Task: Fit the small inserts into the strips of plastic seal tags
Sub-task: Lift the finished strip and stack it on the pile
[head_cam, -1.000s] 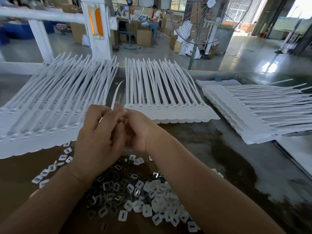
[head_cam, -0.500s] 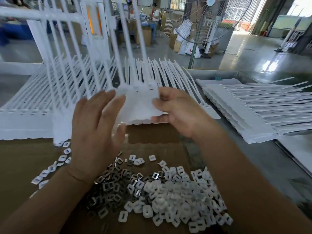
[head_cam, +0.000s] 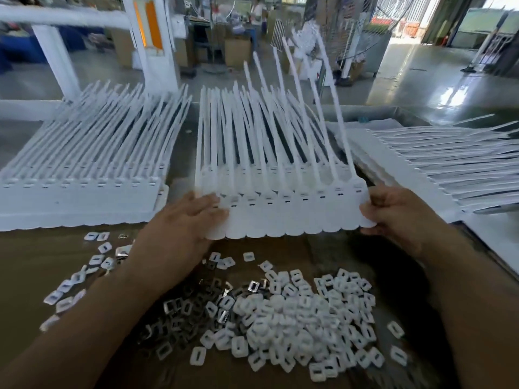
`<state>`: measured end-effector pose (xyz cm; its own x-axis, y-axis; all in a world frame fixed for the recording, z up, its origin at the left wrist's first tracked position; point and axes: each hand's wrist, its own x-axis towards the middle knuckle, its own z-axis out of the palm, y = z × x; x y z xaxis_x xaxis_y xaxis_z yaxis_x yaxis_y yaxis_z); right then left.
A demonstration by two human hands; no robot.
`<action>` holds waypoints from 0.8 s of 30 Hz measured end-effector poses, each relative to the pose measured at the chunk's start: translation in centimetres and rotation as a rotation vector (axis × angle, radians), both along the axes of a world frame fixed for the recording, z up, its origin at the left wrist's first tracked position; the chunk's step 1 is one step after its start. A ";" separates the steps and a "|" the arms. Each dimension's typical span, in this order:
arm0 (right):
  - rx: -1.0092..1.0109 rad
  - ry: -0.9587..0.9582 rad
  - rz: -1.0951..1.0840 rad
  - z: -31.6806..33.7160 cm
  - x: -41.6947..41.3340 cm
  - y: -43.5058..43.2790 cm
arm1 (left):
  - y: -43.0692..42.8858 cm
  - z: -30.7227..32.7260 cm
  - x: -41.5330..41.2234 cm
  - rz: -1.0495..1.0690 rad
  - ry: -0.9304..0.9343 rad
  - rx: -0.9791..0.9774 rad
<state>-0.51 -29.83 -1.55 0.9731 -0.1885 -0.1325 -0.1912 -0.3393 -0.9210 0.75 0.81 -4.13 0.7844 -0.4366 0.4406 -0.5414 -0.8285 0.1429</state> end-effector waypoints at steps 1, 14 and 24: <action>-0.073 0.023 -0.011 -0.1 0.1 0.0 | -0.2 0.0 0.0 0.022 0.054 -0.040; -0.722 0.016 -0.143 -1.0 0.1 -0.1 | 0.2 -1.0 0.2 -0.061 0.281 -0.082; -0.873 -0.439 0.438 -1.9 -0.2 6.5 | 0.1 -1.1 0.4 -0.055 0.202 -0.031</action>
